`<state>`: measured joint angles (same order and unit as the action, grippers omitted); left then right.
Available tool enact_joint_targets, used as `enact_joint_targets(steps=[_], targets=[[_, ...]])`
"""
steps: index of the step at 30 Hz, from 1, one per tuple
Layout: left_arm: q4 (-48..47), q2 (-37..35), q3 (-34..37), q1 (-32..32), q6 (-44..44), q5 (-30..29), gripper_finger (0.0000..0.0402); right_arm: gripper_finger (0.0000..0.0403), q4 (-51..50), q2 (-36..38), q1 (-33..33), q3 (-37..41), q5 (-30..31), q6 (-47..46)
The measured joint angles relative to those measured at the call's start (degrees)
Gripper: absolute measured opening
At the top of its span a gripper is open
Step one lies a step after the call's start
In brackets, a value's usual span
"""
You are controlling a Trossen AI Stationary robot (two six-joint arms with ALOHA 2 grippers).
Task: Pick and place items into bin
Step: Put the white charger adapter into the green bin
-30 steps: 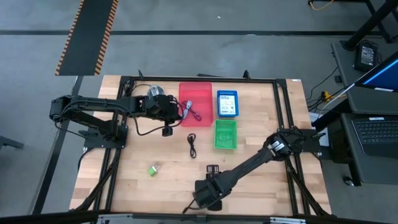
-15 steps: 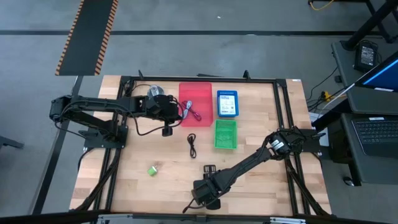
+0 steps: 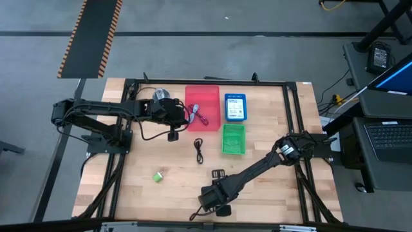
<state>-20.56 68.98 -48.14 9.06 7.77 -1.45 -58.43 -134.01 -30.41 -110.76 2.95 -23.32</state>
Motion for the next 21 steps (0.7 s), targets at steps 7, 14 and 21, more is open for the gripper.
enact_joint_targets(steps=[7,14,21], targets=[[-0.53,0.01,0.00,-0.02,0.02,0.00,0.0001,0.0163,-1.38,5.68,0.65,-0.11,5.13,2.33],[-0.72,0.01,0.00,-0.02,0.02,0.00,0.0005,0.0163,-3.02,11.50,0.68,1.59,12.88,2.58],[-1.16,0.01,0.00,-0.02,0.02,0.00,0.0001,0.0163,7.40,19.75,0.23,16.15,20.12,-0.90]])
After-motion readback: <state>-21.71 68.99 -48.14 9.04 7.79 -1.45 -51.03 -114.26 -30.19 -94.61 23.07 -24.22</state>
